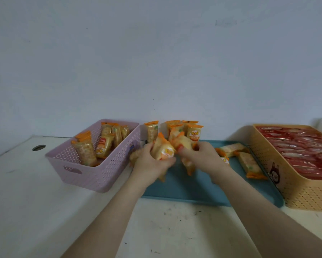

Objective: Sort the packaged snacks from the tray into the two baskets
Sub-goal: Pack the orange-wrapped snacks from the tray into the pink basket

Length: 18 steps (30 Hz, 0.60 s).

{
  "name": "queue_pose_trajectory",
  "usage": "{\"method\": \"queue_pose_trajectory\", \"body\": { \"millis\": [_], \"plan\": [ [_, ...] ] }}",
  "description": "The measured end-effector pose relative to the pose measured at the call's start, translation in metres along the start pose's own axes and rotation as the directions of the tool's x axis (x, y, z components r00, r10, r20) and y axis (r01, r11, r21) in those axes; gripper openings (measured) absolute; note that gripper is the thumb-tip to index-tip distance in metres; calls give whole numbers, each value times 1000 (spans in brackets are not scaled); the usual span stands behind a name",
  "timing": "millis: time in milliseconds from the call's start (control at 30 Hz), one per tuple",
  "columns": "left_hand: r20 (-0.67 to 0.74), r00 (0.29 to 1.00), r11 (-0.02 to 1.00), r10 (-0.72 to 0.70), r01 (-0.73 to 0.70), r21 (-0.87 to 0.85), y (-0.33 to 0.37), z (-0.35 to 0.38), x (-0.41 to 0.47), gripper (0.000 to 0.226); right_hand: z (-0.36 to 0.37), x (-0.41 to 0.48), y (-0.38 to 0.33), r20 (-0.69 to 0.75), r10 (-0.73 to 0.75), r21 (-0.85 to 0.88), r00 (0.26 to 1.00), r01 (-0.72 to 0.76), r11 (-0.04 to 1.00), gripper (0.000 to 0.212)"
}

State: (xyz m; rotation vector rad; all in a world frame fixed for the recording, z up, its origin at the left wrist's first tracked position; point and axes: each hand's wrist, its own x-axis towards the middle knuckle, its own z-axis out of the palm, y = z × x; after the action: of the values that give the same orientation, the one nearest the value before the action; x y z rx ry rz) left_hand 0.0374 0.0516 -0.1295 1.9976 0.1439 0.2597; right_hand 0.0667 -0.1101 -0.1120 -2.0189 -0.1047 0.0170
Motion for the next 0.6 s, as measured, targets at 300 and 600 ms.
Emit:
{"method": "queue_pose_trajectory", "body": {
  "millis": [300,600],
  "plan": [
    [-210,966,978,148,-175,-115,46,-90,0,43,50,-5,-99,214,-1,507,977,-111,855,40],
    [-123,972,936,-198,225,272,7,-168,28,87,115,7,-139,326,-32,197,945,-35,980,28]
  ]
}}
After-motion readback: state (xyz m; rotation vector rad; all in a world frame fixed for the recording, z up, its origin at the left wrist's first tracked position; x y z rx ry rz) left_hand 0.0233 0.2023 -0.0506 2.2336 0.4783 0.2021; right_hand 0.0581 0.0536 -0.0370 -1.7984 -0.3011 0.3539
